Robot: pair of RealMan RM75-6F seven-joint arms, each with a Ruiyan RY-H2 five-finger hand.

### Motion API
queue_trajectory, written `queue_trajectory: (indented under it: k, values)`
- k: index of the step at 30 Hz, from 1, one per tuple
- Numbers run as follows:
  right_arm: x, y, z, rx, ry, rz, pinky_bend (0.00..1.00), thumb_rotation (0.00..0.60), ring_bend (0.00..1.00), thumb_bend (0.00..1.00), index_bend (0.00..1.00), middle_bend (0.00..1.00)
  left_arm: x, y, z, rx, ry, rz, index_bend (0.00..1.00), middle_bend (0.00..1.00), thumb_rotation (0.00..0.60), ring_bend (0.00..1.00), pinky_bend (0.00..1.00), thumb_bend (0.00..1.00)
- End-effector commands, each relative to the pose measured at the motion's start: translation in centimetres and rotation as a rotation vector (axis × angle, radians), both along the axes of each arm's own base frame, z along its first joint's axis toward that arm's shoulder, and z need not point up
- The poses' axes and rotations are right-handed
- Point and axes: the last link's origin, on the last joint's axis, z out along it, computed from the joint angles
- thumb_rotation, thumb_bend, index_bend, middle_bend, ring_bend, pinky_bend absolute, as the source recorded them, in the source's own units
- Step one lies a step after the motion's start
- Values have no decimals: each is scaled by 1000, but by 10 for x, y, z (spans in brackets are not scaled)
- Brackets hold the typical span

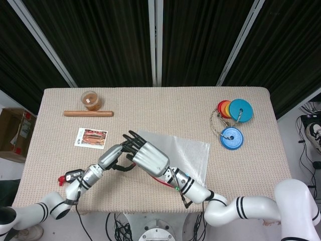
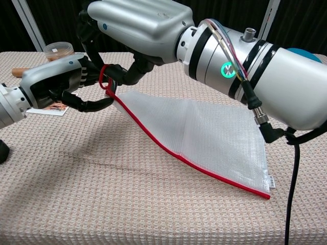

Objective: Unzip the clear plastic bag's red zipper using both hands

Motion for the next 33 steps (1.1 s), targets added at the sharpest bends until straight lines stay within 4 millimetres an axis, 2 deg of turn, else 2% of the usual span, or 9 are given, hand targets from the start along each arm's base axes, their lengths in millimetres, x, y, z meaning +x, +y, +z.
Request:
queue_trajectory:
  k: [1, 18, 33]
  values:
    - [-3, 1, 0, 1, 0, 2, 34, 600, 0, 490, 797, 185, -1, 1, -2, -13, -41, 32, 671, 266, 600, 98, 141, 393]
    - [-31, 13, 3, -16, 33, 22, 35, 600, 0, 490, 819, 187, -15, 6, -7, -57, -114, 112, 690, 279, 600, 104, 141, 407]
    - [-48, 20, -6, -47, 103, 65, 3, 600, 0, 491, 826, 185, -20, 15, -6, -119, -197, 184, 696, 280, 600, 104, 141, 419]
